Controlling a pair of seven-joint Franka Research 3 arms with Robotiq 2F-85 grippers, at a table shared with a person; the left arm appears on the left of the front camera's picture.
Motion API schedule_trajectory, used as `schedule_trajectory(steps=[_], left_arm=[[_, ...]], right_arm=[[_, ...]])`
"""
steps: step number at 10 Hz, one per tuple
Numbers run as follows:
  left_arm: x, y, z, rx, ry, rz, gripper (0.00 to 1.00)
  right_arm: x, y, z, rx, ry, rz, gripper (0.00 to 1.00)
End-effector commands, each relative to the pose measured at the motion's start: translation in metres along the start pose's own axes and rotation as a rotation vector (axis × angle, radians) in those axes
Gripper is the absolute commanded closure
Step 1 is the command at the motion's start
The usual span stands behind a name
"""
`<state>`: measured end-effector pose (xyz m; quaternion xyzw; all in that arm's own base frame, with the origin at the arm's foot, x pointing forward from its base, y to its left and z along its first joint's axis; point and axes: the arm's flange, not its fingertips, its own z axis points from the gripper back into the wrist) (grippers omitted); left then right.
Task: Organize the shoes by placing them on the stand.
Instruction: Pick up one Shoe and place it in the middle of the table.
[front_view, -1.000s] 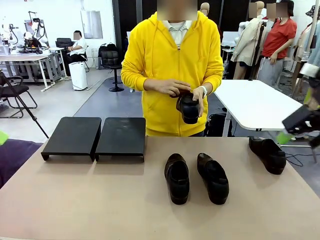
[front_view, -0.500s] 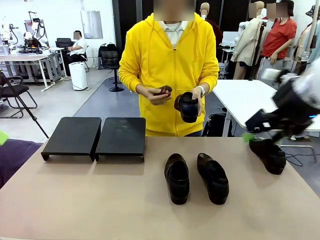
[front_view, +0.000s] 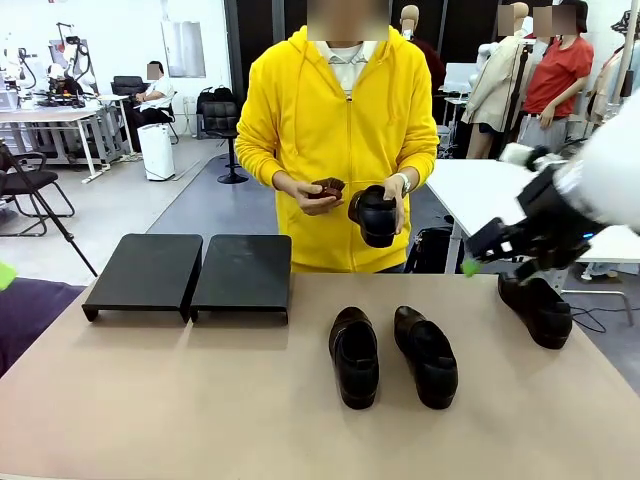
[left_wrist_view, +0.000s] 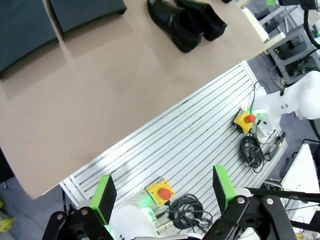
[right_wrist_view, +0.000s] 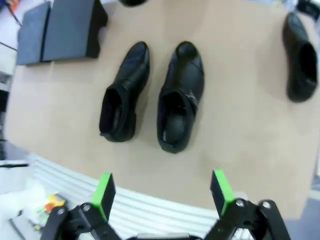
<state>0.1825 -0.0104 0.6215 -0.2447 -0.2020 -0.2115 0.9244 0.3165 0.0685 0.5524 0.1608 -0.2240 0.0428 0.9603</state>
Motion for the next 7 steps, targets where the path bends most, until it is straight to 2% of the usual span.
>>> schedule_trajectory(steps=[1,2,4,5,6,7], left_arm=[[0.001,-0.001,0.001,-0.016,-0.002,-0.014,0.00],[0.001,-0.001,0.001,-0.016,-0.002,-0.014,0.00],[0.001,-0.001,0.001,-0.016,-0.002,-0.014,0.00],[0.001,-0.001,0.001,-0.016,-0.002,-0.014,0.00],[0.001,-0.001,0.001,-0.016,-0.002,-0.014,0.00],[0.001,-0.001,0.001,-0.016,-0.002,-0.014,0.00]], right_arm=[[-0.045,-0.035,0.052,-0.011,-0.012,0.000,0.00],[-0.055,-0.040,0.065,-0.023,-0.021,-0.003,0.00],[-0.037,-0.015,0.040,0.000,-0.077,0.063,0.00],[-0.025,-0.004,0.026,0.027,-0.041,0.111,0.00],[-0.024,-0.013,0.047,0.091,-0.037,0.128,0.00],[-0.040,-0.042,0.100,0.073,-0.028,0.069,0.00]])
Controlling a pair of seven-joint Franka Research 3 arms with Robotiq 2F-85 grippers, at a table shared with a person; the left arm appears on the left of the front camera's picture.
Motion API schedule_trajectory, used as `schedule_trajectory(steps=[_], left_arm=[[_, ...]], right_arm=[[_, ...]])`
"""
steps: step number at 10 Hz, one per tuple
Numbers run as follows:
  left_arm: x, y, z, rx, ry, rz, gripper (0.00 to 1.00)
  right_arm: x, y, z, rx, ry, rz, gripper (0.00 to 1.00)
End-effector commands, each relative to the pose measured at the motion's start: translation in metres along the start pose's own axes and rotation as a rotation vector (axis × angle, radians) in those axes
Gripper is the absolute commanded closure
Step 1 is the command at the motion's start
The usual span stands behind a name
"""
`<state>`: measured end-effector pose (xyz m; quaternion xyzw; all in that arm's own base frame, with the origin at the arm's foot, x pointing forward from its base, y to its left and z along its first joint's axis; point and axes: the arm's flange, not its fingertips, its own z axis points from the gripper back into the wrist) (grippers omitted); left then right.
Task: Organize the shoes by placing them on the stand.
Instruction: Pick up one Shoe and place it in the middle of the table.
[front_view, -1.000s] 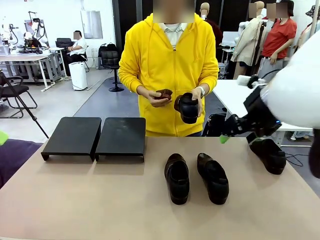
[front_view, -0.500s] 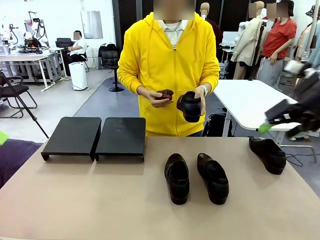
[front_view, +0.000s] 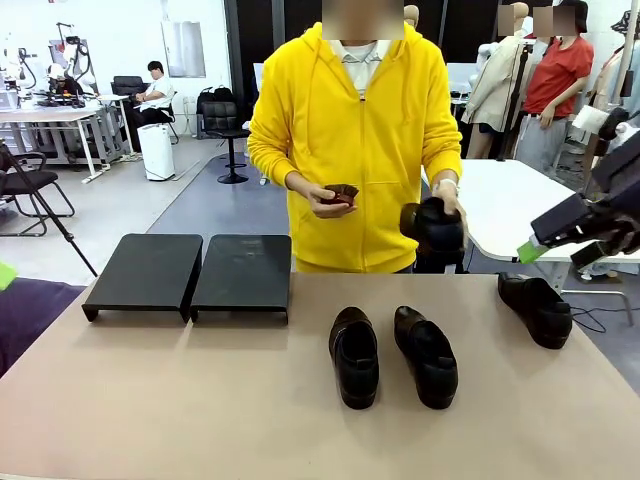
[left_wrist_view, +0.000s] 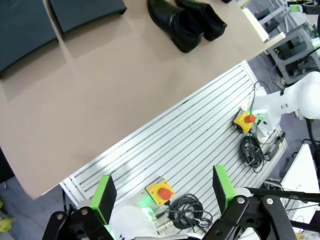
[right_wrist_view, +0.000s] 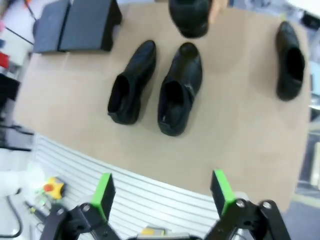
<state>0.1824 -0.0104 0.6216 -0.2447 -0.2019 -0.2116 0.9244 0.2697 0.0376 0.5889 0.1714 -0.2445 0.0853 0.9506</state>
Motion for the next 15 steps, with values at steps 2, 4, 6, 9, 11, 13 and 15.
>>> schedule_trajectory(steps=[2,4,6,9,11,13,15], left_arm=[[0.001,-0.001,0.001,-0.016,-0.002,-0.014,0.00],[0.001,-0.001,0.001,-0.016,-0.002,-0.014,0.00],[0.001,-0.001,0.001,-0.016,-0.002,-0.014,0.00],[0.001,-0.001,0.001,-0.016,-0.002,-0.014,0.00],[0.001,-0.001,0.001,-0.016,-0.002,-0.014,0.00],[0.001,-0.001,0.001,-0.016,-0.002,-0.014,0.00],[0.001,-0.001,0.001,-0.016,-0.002,-0.014,0.00]], right_arm=[[-0.052,-0.053,0.120,-0.015,0.020,-0.047,0.00],[-0.091,-0.074,0.163,-0.023,0.065,-0.134,0.00],[-0.119,-0.096,0.174,-0.030,0.080,-0.299,0.00],[-0.107,-0.087,0.153,-0.003,0.027,-0.290,0.00],[-0.064,-0.046,0.103,0.040,0.059,-0.215,0.00],[-0.007,0.020,0.030,-0.010,0.176,-0.141,0.00],[0.025,0.111,-0.048,-0.035,0.229,-0.116,0.00]])
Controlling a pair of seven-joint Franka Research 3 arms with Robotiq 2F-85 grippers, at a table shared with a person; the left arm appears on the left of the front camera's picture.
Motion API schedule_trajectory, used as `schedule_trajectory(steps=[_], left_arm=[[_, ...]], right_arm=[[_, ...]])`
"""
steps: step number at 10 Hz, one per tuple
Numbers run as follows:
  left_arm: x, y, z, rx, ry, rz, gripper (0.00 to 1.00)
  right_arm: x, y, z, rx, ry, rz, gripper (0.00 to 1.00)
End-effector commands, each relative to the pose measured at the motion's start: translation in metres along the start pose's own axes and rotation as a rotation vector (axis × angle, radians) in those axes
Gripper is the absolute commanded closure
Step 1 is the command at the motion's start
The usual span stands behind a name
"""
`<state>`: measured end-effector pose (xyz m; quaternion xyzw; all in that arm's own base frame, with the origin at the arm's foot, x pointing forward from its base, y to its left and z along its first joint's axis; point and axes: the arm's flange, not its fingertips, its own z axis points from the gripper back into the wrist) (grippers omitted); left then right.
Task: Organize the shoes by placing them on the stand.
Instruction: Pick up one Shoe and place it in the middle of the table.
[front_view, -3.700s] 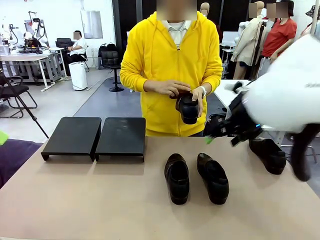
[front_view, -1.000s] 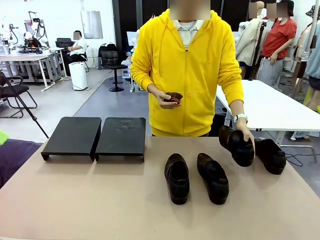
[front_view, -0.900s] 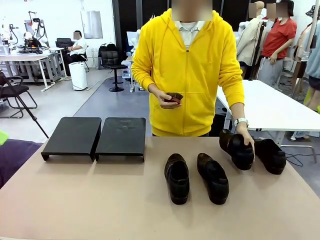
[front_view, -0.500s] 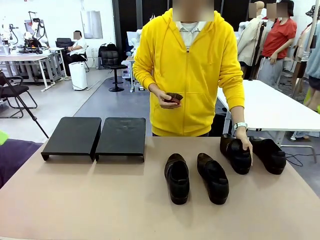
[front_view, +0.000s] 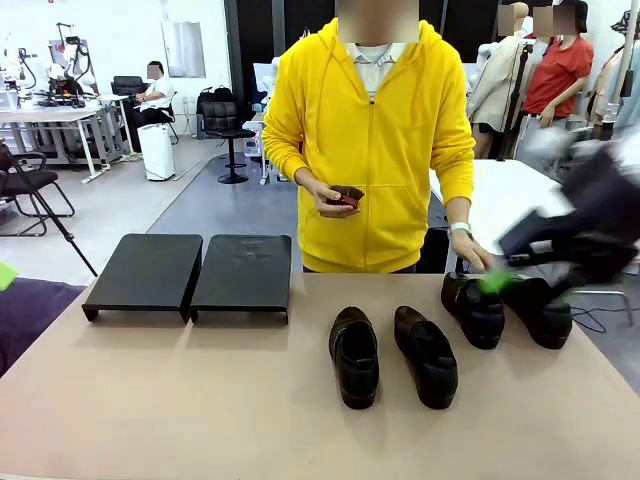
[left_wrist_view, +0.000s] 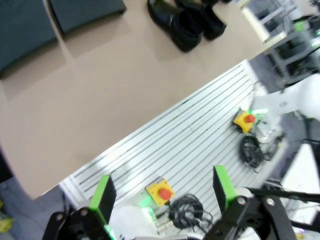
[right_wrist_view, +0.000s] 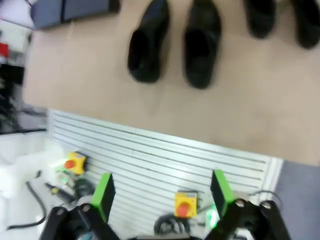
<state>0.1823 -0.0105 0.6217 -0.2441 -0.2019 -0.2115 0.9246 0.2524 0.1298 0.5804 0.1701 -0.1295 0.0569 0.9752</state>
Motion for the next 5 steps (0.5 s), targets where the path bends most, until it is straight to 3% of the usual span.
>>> schedule_trajectory(steps=[1,3,4,5], left_arm=[[0.001,-0.001,0.001,-0.017,-0.002,-0.014,0.00],[0.001,-0.001,0.001,-0.017,-0.002,-0.014,0.00],[0.001,-0.001,0.001,-0.017,-0.002,-0.014,0.00],[0.001,-0.001,0.001,-0.017,-0.002,-0.014,0.00]], right_arm=[[0.046,0.069,-0.047,-0.037,0.066,0.002,0.00],[0.060,0.115,-0.125,-0.127,0.074,-0.005,0.00],[0.064,0.109,-0.131,-0.125,0.017,-0.014,0.00],[0.055,0.089,-0.093,-0.046,-0.076,0.047,0.00]])
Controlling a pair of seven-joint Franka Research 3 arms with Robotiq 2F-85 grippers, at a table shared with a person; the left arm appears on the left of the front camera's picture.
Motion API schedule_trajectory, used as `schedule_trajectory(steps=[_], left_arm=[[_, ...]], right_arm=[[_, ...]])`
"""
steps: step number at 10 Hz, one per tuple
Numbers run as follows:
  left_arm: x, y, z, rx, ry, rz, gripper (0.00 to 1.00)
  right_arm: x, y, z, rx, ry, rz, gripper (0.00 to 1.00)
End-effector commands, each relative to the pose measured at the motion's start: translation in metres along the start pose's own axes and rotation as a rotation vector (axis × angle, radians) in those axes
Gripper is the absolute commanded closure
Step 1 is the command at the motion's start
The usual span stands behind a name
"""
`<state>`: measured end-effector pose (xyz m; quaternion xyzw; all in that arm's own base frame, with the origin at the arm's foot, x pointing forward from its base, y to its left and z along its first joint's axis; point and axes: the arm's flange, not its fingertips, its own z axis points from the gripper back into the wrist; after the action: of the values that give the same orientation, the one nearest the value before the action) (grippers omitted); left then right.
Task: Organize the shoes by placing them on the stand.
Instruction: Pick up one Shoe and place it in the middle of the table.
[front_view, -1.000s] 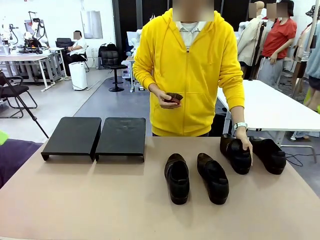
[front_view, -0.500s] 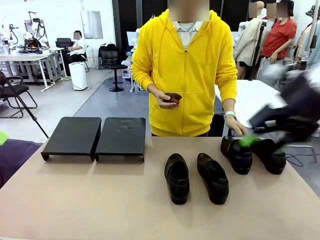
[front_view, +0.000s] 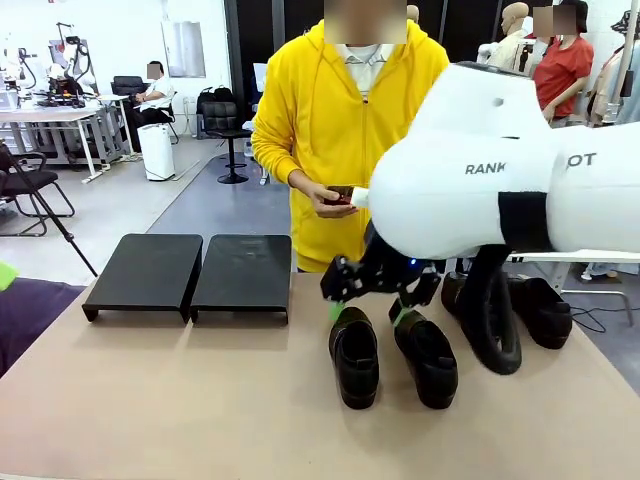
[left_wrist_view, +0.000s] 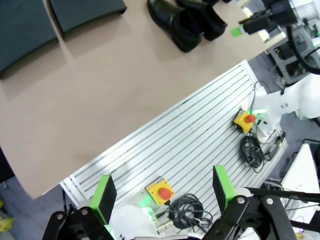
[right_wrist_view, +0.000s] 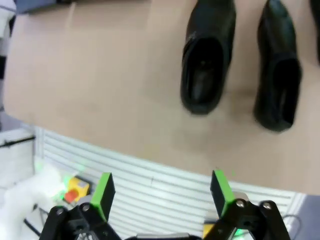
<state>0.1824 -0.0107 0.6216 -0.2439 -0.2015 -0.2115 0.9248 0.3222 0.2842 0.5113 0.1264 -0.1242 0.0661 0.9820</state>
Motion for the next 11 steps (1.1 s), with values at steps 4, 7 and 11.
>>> schedule_trajectory(steps=[4,7,11], left_arm=[[0.001,0.000,0.001,-0.017,-0.003,-0.014,0.00],[0.001,0.000,0.001,-0.017,-0.003,-0.014,0.00],[0.001,0.000,0.001,-0.017,-0.003,-0.014,0.00]], right_arm=[[0.021,0.001,-0.021,-0.063,0.141,0.099,0.00],[0.077,-0.019,-0.094,-0.038,0.231,0.080,0.00],[0.097,-0.042,-0.149,-0.140,0.242,-0.086,0.00]])
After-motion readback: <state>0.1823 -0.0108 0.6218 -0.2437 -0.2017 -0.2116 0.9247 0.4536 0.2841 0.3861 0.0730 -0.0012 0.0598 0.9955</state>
